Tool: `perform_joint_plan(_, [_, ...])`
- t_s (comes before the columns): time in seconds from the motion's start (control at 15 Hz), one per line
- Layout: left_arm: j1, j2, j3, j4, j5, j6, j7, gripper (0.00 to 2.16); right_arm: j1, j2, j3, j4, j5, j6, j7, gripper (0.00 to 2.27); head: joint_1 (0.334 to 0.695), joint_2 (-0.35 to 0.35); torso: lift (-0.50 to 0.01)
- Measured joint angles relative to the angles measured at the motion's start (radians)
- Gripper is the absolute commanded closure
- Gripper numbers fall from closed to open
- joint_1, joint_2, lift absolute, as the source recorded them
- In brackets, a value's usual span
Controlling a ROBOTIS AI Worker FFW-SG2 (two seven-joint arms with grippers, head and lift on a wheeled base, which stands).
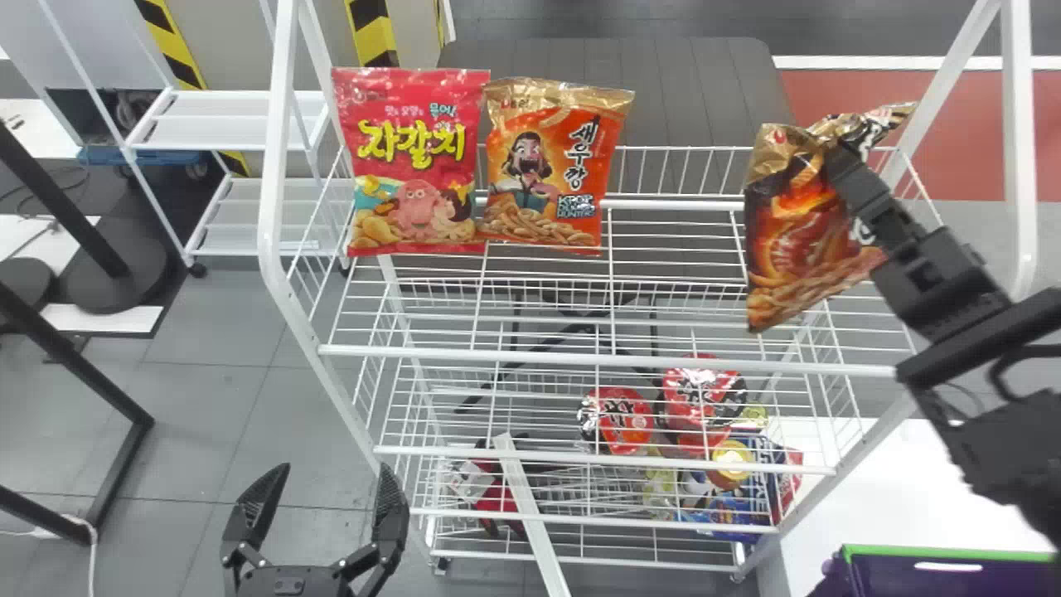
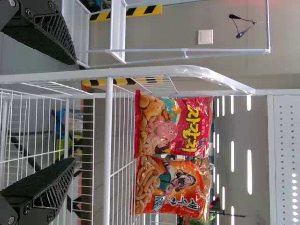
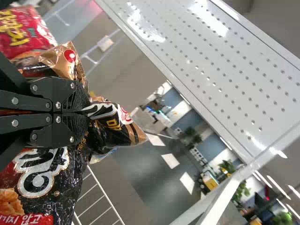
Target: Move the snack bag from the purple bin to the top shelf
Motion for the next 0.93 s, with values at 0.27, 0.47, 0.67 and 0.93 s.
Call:
perform_joint_plan(0.27, [-0.009,0.0,0.002,0.008,0.0,0.005,-0.002,0.07,-0.06,0.0,0.072,0.206,-0.105,-0.163,0.058,2.25,0.695,0.041,0.0])
perform_joint_plan(0.47, [-0.013,0.0,0.005,0.015,0.0,0.006,-0.003,0.07,-0.108,0.0,0.103,0.305,-0.176,-0.18,0.126,2.25,0.695,0.072,0.0])
perform_joint_plan(0.67, [-0.016,0.0,0.008,0.019,0.001,0.005,-0.005,0.07,-0.155,0.0,0.118,0.399,-0.237,-0.197,0.197,2.25,0.695,0.085,0.0])
perform_joint_plan(0.93, [-0.035,0.006,0.003,0.037,0.0,0.011,-0.015,0.07,-0.193,0.0,0.103,0.505,-0.292,-0.281,0.271,2.25,0.695,0.053,0.0])
